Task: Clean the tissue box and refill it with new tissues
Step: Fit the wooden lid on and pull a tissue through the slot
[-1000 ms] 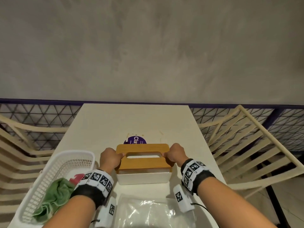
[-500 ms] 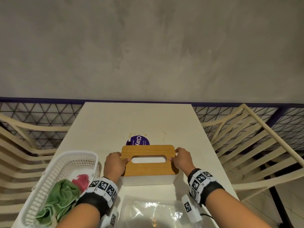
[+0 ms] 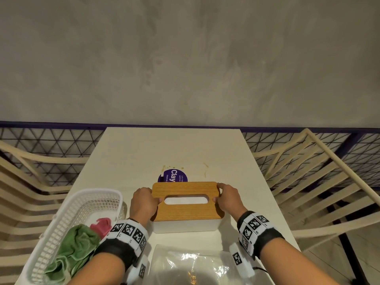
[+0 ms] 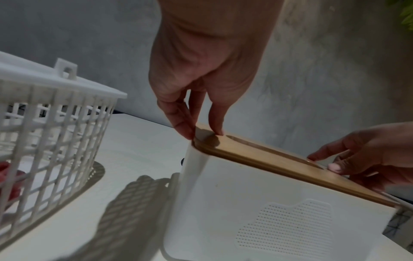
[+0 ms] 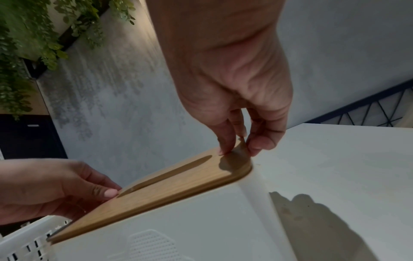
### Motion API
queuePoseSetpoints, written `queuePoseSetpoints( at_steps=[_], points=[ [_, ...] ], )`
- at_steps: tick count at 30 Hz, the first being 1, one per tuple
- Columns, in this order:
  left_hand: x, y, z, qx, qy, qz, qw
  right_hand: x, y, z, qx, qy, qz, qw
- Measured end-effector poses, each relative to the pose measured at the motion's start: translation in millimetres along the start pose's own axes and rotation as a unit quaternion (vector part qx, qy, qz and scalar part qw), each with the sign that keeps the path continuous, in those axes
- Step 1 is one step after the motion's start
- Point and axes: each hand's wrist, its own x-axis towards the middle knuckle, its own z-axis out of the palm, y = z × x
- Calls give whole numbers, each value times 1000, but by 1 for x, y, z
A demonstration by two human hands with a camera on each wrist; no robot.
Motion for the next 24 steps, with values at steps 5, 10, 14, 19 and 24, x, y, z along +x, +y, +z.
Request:
queuePoseSetpoints(
  at_steps=[5, 10, 14, 19, 24],
  points=[
    [2, 1, -3, 4, -14, -3, 1000, 3, 1, 0, -30, -17, -9, 999],
    [4, 1, -1, 102, -18, 83, 991, 5, -1, -2, -94, -38, -49, 994],
    [7, 1, -3, 208, -123, 185, 953, 5, 7, -3, -172, -135, -151, 964],
    [17, 7, -12, 300, -216, 179, 912, 9, 11, -9, -254, -205, -165, 931],
    [23, 4, -3, 338, -184, 189, 903, 13, 8, -9, -297, -218, -164, 915]
  ],
)
